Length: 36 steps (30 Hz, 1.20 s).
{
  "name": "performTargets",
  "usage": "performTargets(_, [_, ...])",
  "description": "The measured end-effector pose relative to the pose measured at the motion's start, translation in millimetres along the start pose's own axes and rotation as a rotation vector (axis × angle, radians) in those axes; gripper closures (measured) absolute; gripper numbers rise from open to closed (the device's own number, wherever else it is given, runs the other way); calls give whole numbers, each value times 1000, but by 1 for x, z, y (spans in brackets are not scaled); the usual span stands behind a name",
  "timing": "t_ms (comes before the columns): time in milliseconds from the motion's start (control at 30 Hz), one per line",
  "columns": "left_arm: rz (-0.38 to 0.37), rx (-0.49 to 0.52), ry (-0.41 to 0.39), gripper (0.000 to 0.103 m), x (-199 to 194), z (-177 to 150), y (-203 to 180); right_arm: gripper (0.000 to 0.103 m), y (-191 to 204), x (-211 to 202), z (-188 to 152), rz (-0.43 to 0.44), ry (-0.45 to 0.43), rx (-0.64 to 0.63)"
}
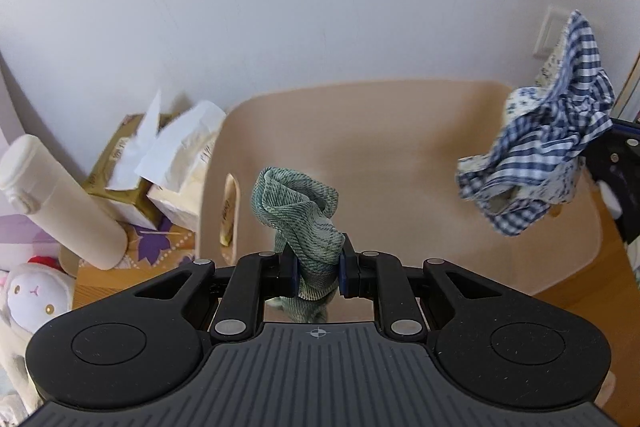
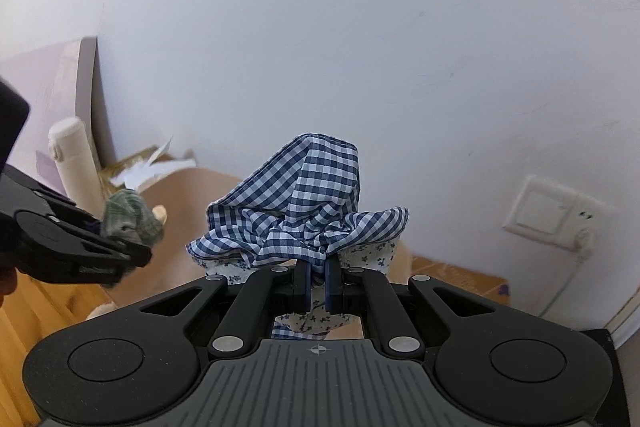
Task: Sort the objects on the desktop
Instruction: 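Lift the scrunchie and gingham cloth with both tools and carry them over the beige bin, then open both tools to drop the scrunchie and cloth into the bin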
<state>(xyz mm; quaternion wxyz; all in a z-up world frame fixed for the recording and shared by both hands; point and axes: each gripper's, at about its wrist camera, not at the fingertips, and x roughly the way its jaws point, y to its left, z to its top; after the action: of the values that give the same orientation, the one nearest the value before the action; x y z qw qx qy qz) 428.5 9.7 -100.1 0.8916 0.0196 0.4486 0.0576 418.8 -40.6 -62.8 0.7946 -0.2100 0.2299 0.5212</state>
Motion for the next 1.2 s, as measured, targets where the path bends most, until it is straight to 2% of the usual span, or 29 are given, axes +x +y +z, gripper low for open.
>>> performTargets(200, [7,9,86,86,29,-5,-4,96,12,29,-15,24,96,-3])
performTargets(367, [32,-22,99,85,36,-11,-4,95,15,43,-23,25,149,-4])
performTargets(467, [29,-18,104,83,38,-12,-4,91,16,48,-24,26,172,5])
performTargets(533, [25,-16,103,68,37,-13,-5,72,15,48,-26,20,180,-2])
performTargets(567, [25,-16,101,62,36,-13,-5,71,16,48,-27,17,184,-5])
performTargets(633, [17,-15,92,44,33,-13,-5,65,16,46,-26,15,184,-2])
performTargets(667, [12,-16,88,43,30,-13,-5,62,16,44,-27,14,181,0])
performTargets(733, [2,-15,85,41,25,-14,-6,49,15,37,-27,9,174,9])
performTargets(867, [-3,-13,81,39,18,-14,-7,39,14,24,-26,-3,152,21])
performTargets(933, [-6,-13,69,37,12,-15,-7,29,13,17,-24,-9,140,29])
performTargets(1067, [-10,-13,53,36,0,-16,-6,20,11,-2,-24,-18,117,42])
performTargets(1133, [-8,-12,47,34,-8,-18,-7,11,11,-10,-23,-29,110,47])
performTargets(1200, [-9,-15,36,32,-15,-20,-6,8,11,-19,-24,-38,99,54])
